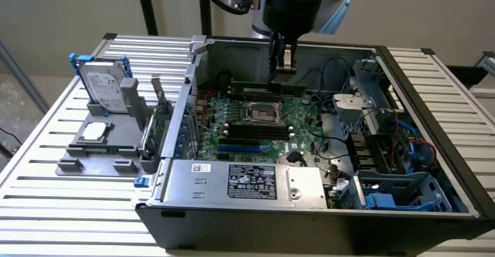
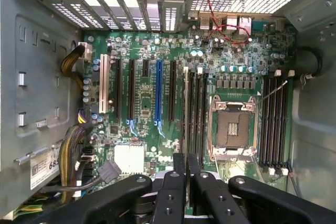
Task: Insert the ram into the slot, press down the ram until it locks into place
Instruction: 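Insert the ram into the slot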
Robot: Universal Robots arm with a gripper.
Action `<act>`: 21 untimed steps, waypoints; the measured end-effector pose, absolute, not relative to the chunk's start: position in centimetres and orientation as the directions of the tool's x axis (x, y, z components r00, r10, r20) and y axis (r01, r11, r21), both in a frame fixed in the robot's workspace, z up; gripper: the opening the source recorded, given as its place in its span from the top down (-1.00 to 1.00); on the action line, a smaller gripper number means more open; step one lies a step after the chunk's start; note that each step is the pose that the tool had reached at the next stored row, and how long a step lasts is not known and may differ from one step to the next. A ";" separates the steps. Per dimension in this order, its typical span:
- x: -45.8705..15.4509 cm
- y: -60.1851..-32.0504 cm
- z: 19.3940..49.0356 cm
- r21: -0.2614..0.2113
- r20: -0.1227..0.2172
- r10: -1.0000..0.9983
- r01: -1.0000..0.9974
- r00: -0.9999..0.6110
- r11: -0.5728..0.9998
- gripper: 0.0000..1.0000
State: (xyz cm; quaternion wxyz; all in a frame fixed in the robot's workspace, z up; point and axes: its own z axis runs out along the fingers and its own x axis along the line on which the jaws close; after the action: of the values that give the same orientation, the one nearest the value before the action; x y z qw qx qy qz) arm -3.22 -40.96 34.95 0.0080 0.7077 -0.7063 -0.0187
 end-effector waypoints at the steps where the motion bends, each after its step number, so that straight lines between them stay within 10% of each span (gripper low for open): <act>1: -3.3 -40.9 34.8 0.038 -0.015 -1.000 -0.999 -0.001 0.000 0.74; 21: -3.7 -40.3 31.1 0.038 -0.015 -1.000 -0.999 -0.013 0.012 0.74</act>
State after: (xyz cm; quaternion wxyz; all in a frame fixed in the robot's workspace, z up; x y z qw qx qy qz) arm -3.67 -40.33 31.14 0.0079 0.7025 -0.7114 -0.0188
